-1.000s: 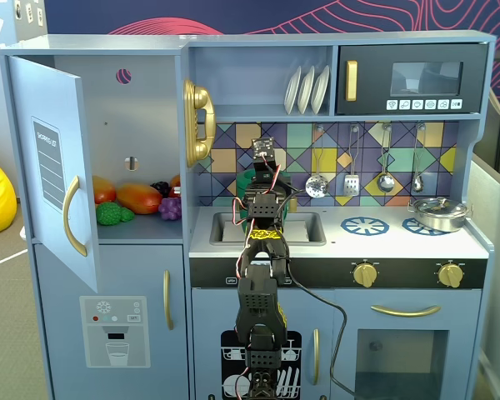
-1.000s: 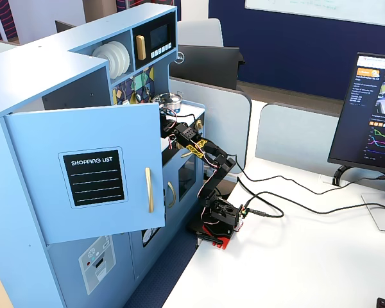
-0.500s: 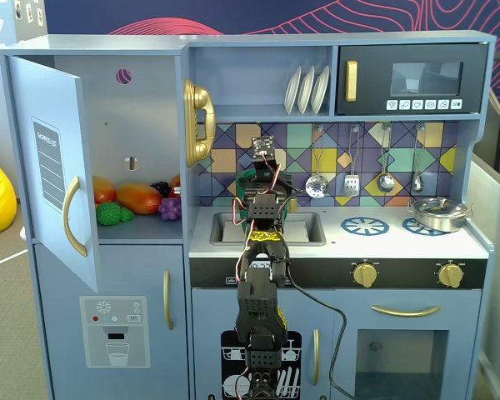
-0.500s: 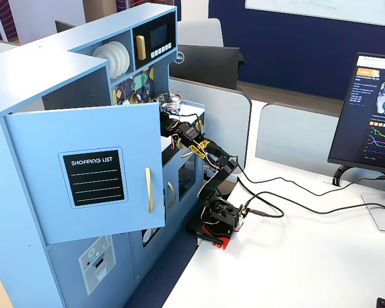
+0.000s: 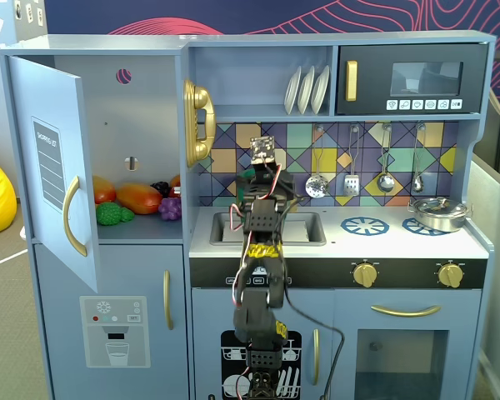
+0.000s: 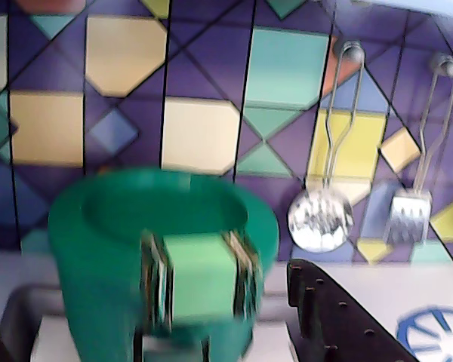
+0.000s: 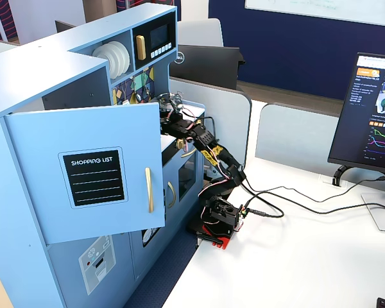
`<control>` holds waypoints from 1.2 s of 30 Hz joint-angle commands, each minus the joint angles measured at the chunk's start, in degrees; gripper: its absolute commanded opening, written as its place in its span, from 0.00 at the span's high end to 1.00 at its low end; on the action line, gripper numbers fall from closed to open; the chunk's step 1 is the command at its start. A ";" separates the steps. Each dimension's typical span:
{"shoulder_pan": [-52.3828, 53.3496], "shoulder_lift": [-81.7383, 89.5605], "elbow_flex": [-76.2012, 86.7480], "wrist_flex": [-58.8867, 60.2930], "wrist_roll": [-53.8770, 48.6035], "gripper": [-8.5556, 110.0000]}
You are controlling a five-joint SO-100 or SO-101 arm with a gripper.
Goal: Pick up the lid from the counter and put it on the green recipient
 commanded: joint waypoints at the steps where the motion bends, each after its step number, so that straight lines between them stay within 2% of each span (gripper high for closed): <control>1: 2.81 11.51 4.48 6.42 0.53 0.56; 6: 5.27 22.15 16.08 15.64 2.99 0.61; 10: 4.57 28.39 24.61 26.98 2.02 0.74; 13: 2.72 31.64 31.20 34.45 -0.53 0.91; 14: 2.55 32.17 33.66 35.95 -2.11 0.93; 20: 1.05 34.19 48.87 36.04 -0.44 0.93; 25: -1.41 36.91 61.08 34.54 10.55 0.93; 31: -3.52 40.96 69.61 41.31 13.36 0.93; 36: -7.21 41.04 70.14 52.65 12.57 0.93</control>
